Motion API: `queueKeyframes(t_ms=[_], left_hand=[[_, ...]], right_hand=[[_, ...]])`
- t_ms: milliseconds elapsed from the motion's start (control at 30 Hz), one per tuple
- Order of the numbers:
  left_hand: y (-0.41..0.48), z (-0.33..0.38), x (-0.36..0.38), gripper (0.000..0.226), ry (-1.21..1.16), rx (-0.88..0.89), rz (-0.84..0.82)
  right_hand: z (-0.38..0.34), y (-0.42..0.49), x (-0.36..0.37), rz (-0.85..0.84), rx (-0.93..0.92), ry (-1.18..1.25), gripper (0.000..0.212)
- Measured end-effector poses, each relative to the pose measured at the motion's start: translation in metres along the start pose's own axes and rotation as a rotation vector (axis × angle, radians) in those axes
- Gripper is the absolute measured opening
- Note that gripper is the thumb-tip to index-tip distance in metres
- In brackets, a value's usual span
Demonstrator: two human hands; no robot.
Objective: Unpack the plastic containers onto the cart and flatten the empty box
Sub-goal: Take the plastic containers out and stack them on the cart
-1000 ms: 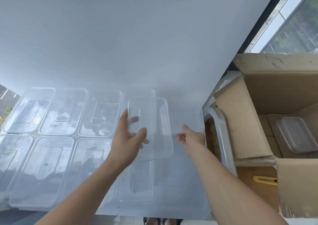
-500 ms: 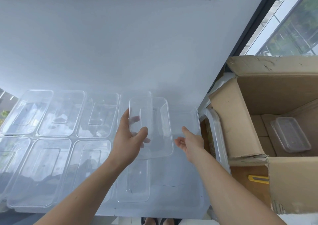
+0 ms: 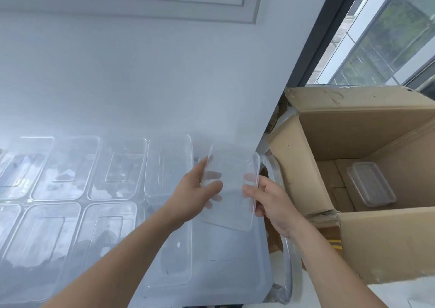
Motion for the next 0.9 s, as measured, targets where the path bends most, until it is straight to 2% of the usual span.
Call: queueKeyframes(t_ms=[67,100,200,300,433,600,900], left_hand=[[0.0,-0.003,-0.004,0.068,0.04,-0.013,0.006],[-0.001,-0.004,-0.008,0.07,0.068,-0.017,0.04],[-0.004,-0.005,-0.023,0.062,0.089,-0.018,0.199],[-0.01,-0.003,-0.03,0.058,0.065,-0.024,0.278],[-0.016,-0.006,-0.027,0.035,0.084,-0.043,0.251],[-0.016,-0.012,-0.026,0.03,0.087,-0.07,0.237],[-0.016,-0.018,-0.028,0.028,0.09,-0.087,0.238]], right_hand=[[0.002,0.005,-0.004,0.007,-0.01,0.038,0.048],[0.003,0.009,-0.007,0.044,-0.014,0.07,0.043],[0.01,0.025,-0.01,0.209,0.024,0.156,0.029],[0.019,0.042,0.002,0.265,0.09,0.199,0.027],[0.032,0.062,0.021,0.318,0.184,0.384,0.017],[0.044,0.072,0.041,0.418,0.256,0.573,0.01],[0.053,0.073,0.04,0.453,0.294,0.506,0.015]])
Point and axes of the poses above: each hand's wrist, its own y-axis towards the middle knuckle, its own x-axis out of the palm, z = x × y, the point moved 3 cm from there along y, towards the middle knuckle, and after that the axes turned 4 degrees about -z, right-handed, at the moved point
